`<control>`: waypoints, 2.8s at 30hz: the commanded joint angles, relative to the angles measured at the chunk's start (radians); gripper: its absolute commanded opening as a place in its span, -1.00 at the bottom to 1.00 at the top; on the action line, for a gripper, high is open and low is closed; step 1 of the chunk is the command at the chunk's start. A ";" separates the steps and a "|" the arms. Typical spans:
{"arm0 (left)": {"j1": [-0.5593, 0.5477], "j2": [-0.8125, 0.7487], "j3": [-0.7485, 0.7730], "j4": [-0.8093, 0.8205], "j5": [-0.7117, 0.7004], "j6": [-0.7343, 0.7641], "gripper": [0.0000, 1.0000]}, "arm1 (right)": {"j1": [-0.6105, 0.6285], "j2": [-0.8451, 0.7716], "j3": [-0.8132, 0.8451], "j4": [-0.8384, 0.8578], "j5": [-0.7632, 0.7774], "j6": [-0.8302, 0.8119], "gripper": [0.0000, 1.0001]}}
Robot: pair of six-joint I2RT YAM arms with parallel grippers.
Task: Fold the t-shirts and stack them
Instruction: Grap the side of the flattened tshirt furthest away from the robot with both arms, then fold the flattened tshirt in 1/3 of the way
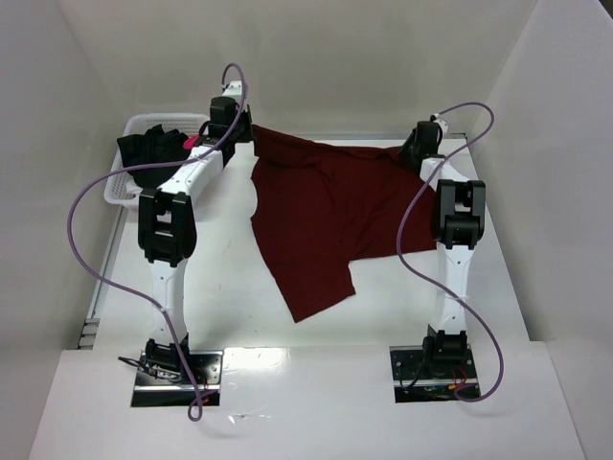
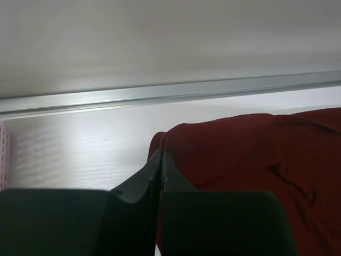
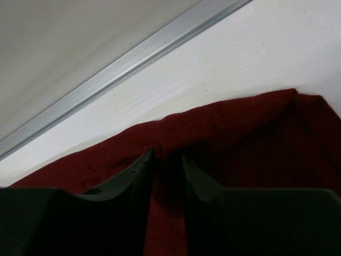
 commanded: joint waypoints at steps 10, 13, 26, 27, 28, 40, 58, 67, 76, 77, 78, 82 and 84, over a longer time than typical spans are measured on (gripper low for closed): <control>0.004 0.014 0.052 0.038 0.008 -0.005 -1.00 | 0.001 -0.017 -0.014 0.007 -0.089 -0.012 -0.06; 0.004 0.014 0.052 0.029 0.008 -0.005 -1.00 | 0.001 -0.017 -0.014 -0.003 -0.089 -0.012 -0.06; 0.004 0.014 0.052 0.029 -0.011 -0.005 -1.00 | 0.019 -0.068 -0.047 -0.123 -0.061 0.019 -0.04; 0.004 0.014 0.052 0.029 -0.011 -0.005 -1.00 | 0.019 -0.078 -0.060 -0.114 -0.061 0.019 -0.04; -0.006 0.014 0.052 0.029 -0.011 -0.005 -1.00 | 0.019 -0.079 -0.073 -0.114 -0.061 0.019 -0.04; -0.006 0.014 0.052 0.029 -0.011 -0.005 -1.00 | 0.056 -0.056 -0.045 -0.137 -0.077 0.037 -0.04; -0.006 -0.028 0.052 0.010 0.029 0.017 -1.00 | 0.024 -0.074 0.183 -0.252 0.061 0.046 -1.00; -0.026 -0.135 0.002 -0.049 0.092 0.069 -1.00 | -0.016 -0.137 0.245 -0.298 0.091 0.055 -1.00; -0.125 -0.295 -0.159 -0.120 0.171 0.179 -1.00 | -0.062 -0.236 0.029 -0.266 0.146 0.140 -1.00; -0.145 -0.305 -0.184 -0.120 0.161 0.180 -1.00 | -0.062 -0.237 0.029 -0.266 0.146 0.140 -1.00; -0.145 -0.325 -0.208 -0.120 0.161 0.170 -1.00 | -0.076 -0.237 0.019 -0.266 0.137 0.140 -1.00; -0.211 -0.367 -0.325 -0.120 0.126 0.137 -1.00 | -0.096 -0.237 0.019 -0.266 0.112 0.127 -1.00; -0.249 -0.376 -0.366 -0.120 0.117 0.123 -1.00 | -0.096 -0.227 0.019 -0.255 0.112 0.117 -1.00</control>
